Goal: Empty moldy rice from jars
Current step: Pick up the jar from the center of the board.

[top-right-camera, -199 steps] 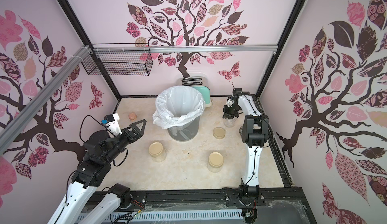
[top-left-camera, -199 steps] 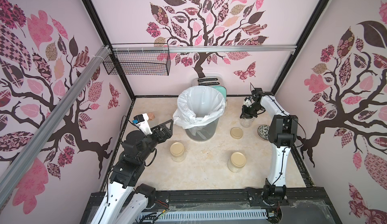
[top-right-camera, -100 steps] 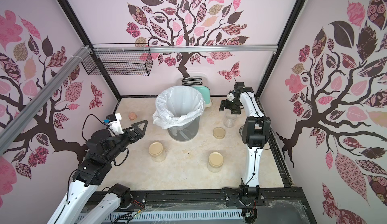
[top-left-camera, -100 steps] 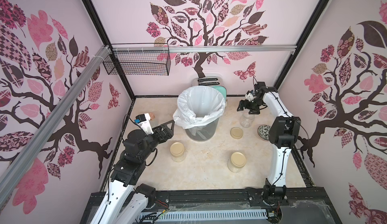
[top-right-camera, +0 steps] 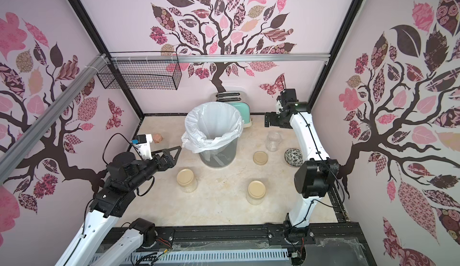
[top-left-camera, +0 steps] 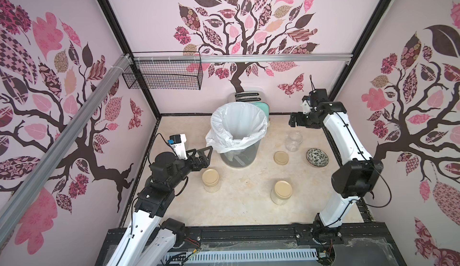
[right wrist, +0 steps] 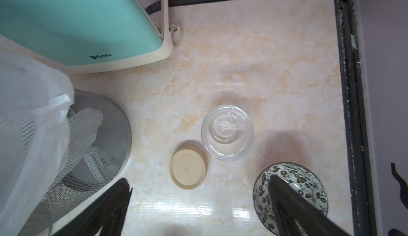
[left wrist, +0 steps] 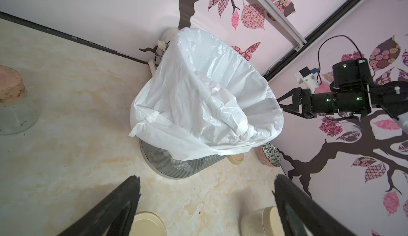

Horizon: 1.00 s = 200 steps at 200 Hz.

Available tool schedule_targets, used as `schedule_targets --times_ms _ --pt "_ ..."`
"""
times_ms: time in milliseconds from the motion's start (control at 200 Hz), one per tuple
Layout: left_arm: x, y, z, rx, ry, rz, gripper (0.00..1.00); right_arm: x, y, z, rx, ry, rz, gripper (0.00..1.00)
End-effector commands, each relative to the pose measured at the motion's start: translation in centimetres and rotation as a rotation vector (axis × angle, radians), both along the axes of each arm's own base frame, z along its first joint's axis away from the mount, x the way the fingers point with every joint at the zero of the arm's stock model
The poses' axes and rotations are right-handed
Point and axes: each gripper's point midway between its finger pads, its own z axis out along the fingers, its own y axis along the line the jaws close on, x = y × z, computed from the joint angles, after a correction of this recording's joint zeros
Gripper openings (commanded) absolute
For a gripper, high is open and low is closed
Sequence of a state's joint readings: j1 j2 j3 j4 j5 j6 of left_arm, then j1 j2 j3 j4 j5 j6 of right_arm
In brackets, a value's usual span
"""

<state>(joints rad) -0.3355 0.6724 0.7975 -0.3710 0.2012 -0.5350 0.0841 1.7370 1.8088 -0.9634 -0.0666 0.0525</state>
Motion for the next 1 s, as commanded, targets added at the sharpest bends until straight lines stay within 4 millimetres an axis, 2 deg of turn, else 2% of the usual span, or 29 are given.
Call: schedule_targets --times_ms 0,85,225,380,530,710,995 --pt "-0.7 -1.1 0.1 0.058 -0.064 -0.092 0.98 -2.2 1.9 1.2 -0.012 -0.096 -0.002 0.99" --pt "-1.3 -1.5 -0.5 0.086 -0.084 -0.133 0.98 -5.5 3.8 0.5 -0.007 -0.133 0.035 0.99" --pt "-2.5 -2.7 -2.0 0.129 -0.116 -0.211 0.98 -10.8 6.1 -1.6 0.017 -0.128 0.074 1.00" --pt "-3.7 -4.9 -3.8 0.176 -0.134 -0.306 0.98 -14.9 6.4 -5.0 0.003 -0.058 0.066 0.99" --pt "-4.4 -6.5 -5.5 0.207 -0.123 -0.379 0.98 -17.4 6.3 -7.5 0.051 0.000 0.048 1.00" --pt "-5.5 -8.4 -6.4 0.260 -0.161 -0.455 0.98 -20.1 8.7 -9.0 0.002 0.049 0.107 1.00" --pt "-6.6 -10.7 -8.1 0.283 -0.128 -0.520 0.98 -21.5 10.5 -10.7 -0.025 0.112 0.156 1.00"
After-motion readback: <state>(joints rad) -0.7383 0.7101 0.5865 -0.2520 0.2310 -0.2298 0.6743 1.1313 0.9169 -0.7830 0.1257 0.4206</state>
